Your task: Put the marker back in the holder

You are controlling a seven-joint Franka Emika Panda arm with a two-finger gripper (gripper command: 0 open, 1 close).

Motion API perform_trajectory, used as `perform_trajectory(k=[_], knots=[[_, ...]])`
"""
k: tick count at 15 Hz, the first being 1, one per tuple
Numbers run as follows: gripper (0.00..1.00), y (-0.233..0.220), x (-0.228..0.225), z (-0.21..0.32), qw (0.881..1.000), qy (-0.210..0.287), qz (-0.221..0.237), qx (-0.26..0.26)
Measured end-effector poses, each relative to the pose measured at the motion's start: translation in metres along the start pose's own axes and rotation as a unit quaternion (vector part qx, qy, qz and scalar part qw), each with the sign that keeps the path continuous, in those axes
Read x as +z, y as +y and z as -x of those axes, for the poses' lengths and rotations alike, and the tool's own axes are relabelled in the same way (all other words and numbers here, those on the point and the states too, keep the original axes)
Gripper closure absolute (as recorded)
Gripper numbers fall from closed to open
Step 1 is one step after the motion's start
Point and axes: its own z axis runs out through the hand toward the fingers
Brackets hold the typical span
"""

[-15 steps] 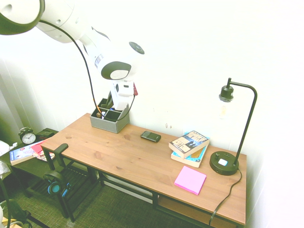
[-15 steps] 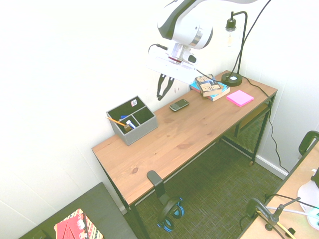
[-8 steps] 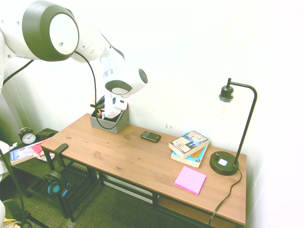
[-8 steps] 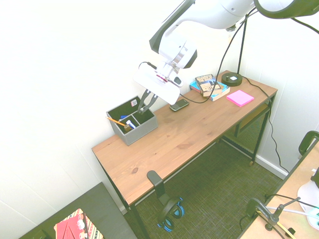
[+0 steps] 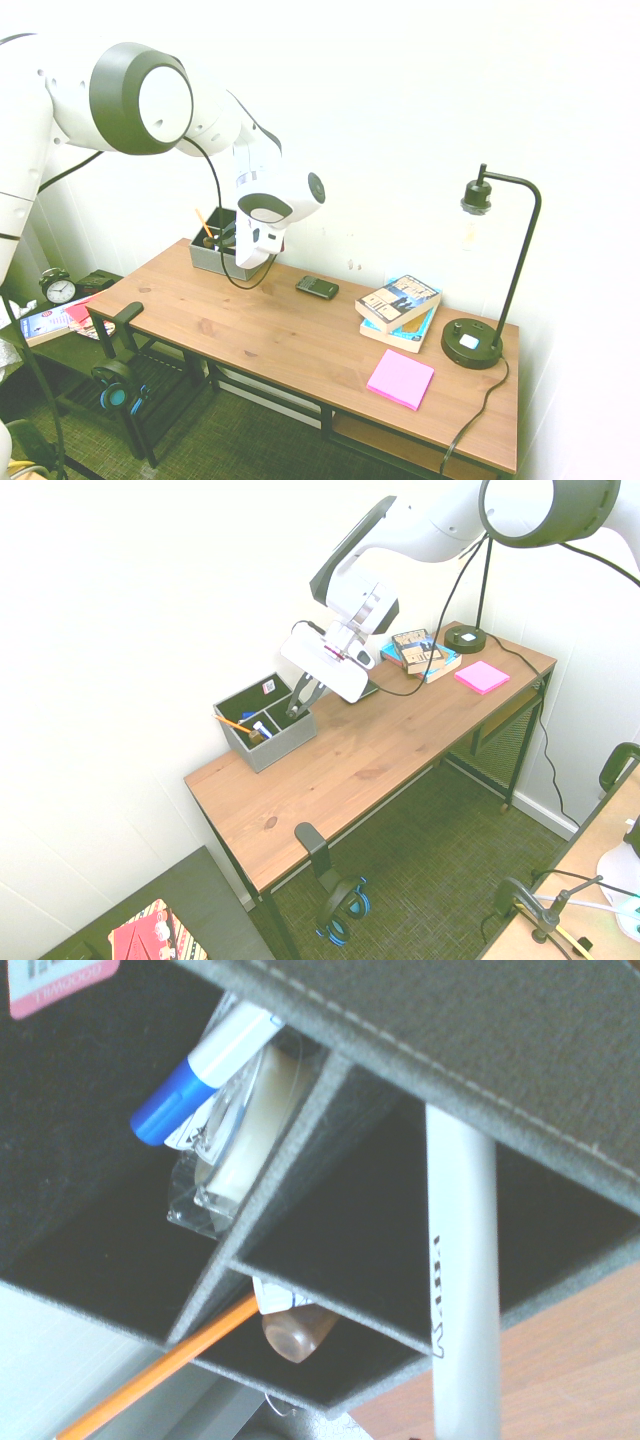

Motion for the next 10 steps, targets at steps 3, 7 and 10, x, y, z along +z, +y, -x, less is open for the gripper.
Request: perform_trajectory(k=[3, 7, 10], knots=[[0.00, -0.002, 0.001, -0.005, 1.000, 0.001, 0.000, 0.002], [0.00, -0.004, 0.004, -0.010, 1.000, 0.003, 0.000, -0.007], [0.00, -0.005, -0.012, 0.031, 0.997, 0.033, 0.013, -0.072]])
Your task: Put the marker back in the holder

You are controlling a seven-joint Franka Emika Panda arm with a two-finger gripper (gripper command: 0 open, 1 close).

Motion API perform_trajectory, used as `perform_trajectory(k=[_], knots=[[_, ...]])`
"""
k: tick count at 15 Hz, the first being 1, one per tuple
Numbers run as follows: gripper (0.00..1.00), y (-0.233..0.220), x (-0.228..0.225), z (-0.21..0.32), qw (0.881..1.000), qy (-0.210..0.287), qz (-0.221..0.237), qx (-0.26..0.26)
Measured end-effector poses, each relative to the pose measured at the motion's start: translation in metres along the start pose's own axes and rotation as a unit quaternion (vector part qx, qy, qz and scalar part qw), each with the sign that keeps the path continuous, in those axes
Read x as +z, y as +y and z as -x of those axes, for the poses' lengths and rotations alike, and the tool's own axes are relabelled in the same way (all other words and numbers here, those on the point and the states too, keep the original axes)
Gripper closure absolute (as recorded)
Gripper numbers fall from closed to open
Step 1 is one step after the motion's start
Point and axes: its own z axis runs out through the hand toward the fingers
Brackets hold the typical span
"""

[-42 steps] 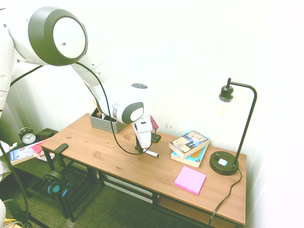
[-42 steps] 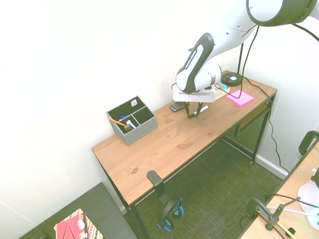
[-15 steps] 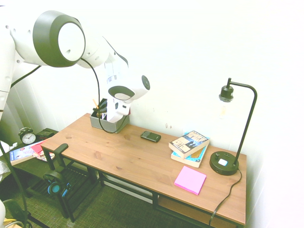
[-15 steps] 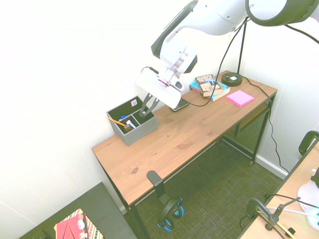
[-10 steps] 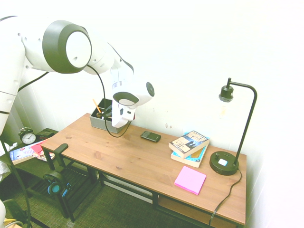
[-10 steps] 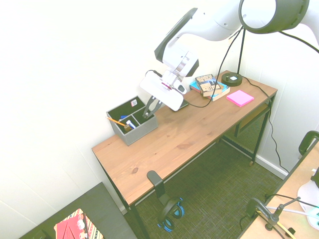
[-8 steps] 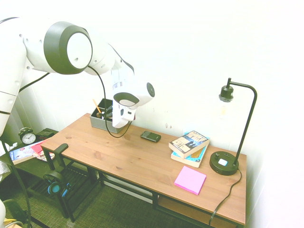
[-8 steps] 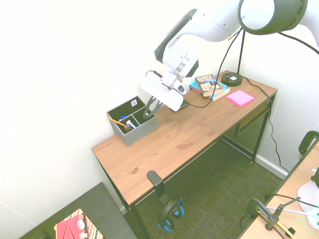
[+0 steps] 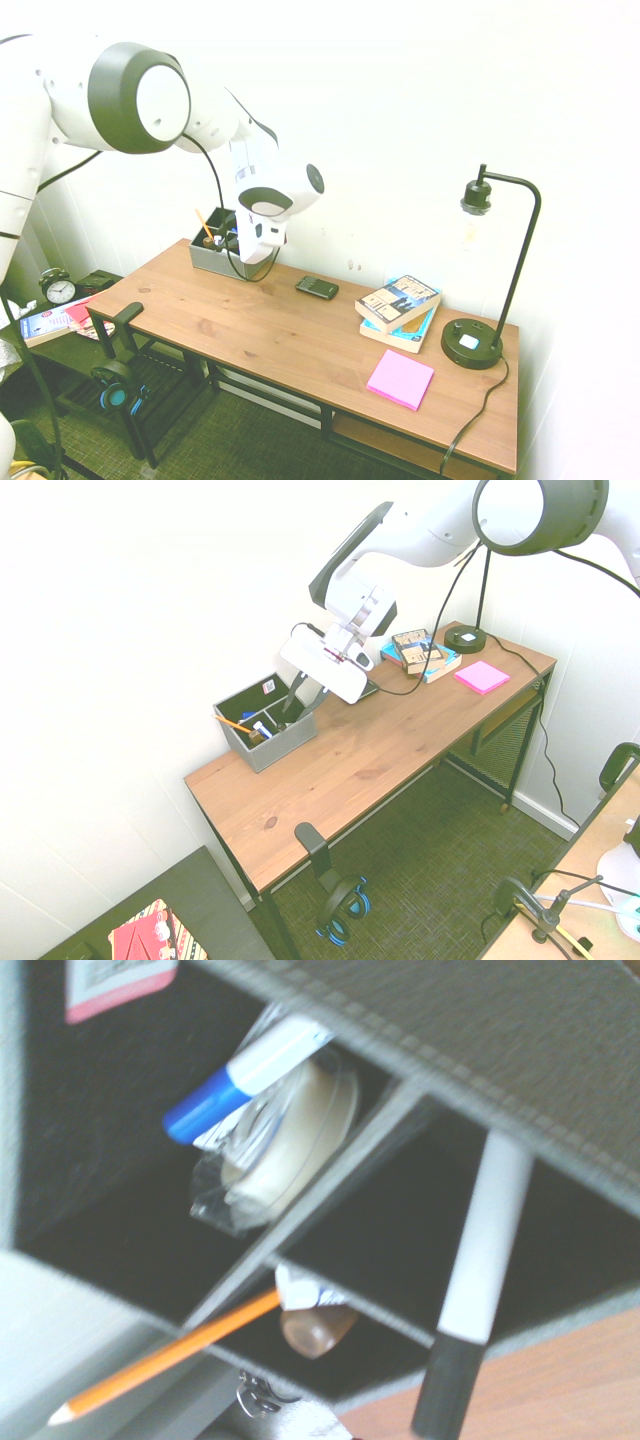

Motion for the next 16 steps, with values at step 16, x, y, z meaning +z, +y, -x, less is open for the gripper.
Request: perform_trajectory(k=[16], knots=[[0.00, 0.147, -0.149, 0.110, 0.861, 0.335, 0.184, -0.335]])
